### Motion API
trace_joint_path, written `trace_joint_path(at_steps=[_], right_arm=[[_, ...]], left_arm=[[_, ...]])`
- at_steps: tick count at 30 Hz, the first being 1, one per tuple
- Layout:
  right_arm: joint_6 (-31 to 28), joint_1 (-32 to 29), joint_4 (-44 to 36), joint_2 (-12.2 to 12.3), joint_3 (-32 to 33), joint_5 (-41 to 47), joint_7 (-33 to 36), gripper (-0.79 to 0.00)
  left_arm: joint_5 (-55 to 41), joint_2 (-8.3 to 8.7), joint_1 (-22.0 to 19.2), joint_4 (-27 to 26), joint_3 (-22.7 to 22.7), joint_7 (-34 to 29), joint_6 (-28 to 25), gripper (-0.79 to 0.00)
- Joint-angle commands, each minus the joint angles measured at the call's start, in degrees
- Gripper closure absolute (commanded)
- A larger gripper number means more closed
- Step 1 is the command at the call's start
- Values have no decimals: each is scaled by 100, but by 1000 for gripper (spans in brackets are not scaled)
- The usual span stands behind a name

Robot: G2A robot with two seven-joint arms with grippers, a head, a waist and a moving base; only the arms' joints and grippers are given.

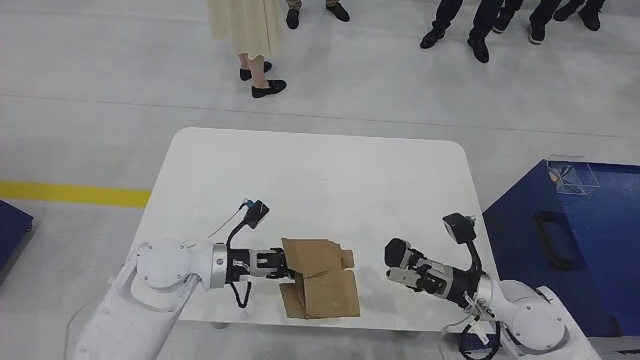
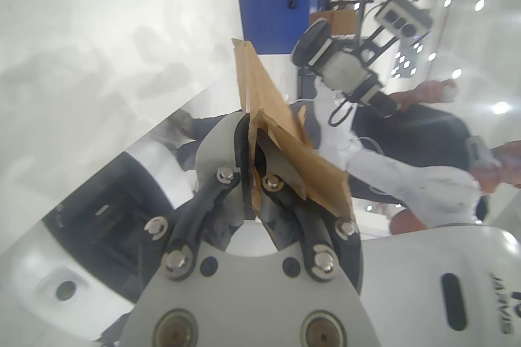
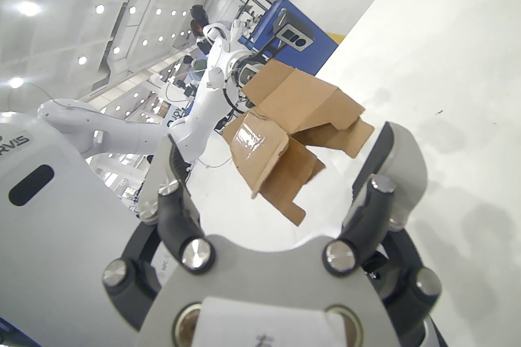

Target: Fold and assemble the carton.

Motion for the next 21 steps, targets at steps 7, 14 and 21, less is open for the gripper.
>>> trace_joint_path(at_steps=[7,14,21], right_arm=[[621,-74,52,-42,74,-717,-939,-785],[976,-74,32,-81,-96,-1459,-1360,-785],[945,-83,48,-106,-211,-1604,-1452,-785]], left_arm=[[-3248,-250,-591,1336,394,-335,1670,0],[-2959,-293,-834,1506,796,-307,1736,0],[-3149,-303,-741,1507,821,-150,1929,0]])
